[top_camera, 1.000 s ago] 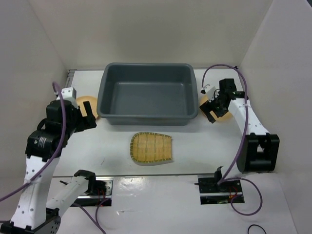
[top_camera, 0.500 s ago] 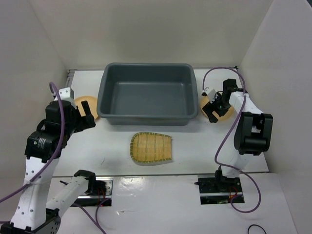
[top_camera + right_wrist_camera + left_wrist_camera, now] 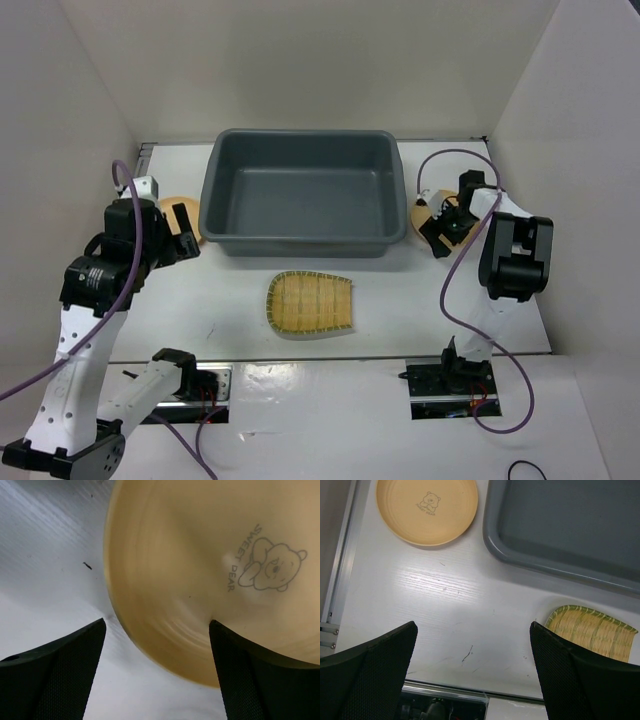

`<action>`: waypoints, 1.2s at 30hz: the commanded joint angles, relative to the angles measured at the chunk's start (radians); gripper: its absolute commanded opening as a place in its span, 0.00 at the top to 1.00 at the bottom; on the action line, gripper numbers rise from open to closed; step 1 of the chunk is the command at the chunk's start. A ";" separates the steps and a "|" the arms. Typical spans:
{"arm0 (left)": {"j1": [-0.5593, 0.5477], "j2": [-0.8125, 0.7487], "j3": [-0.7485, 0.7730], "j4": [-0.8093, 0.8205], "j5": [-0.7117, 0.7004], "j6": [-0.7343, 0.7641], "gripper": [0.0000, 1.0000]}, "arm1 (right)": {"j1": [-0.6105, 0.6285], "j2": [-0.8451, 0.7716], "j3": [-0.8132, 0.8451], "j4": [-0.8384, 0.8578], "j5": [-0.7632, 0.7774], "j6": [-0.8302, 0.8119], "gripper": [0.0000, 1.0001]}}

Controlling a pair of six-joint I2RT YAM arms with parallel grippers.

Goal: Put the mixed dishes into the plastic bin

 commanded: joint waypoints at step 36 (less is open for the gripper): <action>0.006 0.024 -0.002 0.021 -0.044 -0.014 0.01 | 0.317 -0.146 0.954 -0.213 -0.091 0.210 1.00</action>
